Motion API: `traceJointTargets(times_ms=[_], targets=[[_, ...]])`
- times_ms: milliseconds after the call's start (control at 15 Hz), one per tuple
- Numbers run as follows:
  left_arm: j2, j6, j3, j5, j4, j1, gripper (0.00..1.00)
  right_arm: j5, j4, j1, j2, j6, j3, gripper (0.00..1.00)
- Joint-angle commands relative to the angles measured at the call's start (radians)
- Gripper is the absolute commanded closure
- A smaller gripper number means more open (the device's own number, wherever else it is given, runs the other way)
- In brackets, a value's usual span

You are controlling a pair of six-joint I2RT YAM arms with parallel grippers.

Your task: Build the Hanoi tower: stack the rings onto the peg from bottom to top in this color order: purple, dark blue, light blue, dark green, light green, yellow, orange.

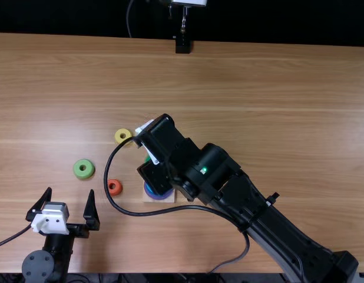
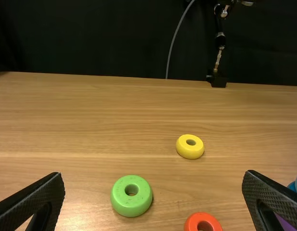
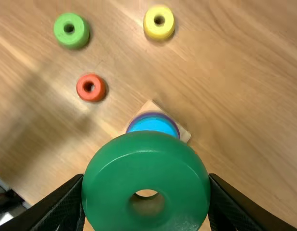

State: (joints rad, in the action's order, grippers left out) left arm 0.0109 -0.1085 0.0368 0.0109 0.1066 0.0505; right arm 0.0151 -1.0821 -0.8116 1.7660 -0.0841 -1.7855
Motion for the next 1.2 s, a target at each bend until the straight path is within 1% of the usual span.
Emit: traceJointTargets(times_ms=[0, 133, 533, 1133], targets=[[-0.011, 0.007, -0.037, 0.0, 0.004, -0.012, 0.0, -0.002, 0.045, -0.001, -0.028, -0.002, 0.005, 1.0], [-0.011, 0.007, -0.037, 0.0, 0.004, -0.012, 0.0, -0.002, 0.094, -0.001, -0.028, -0.004, 0.008, 1.0], [-0.011, 0.007, -0.037, 0.0, 0.004, -0.012, 0.0, 0.001, 0.08, -0.001, -0.028, 0.009, 0.051, 1.0], [-0.011, 0.007, -0.037, 0.0, 0.004, -0.012, 0.0, 0.001, 0.08, 0.0, -0.028, 0.014, 0.077, 1.0]])
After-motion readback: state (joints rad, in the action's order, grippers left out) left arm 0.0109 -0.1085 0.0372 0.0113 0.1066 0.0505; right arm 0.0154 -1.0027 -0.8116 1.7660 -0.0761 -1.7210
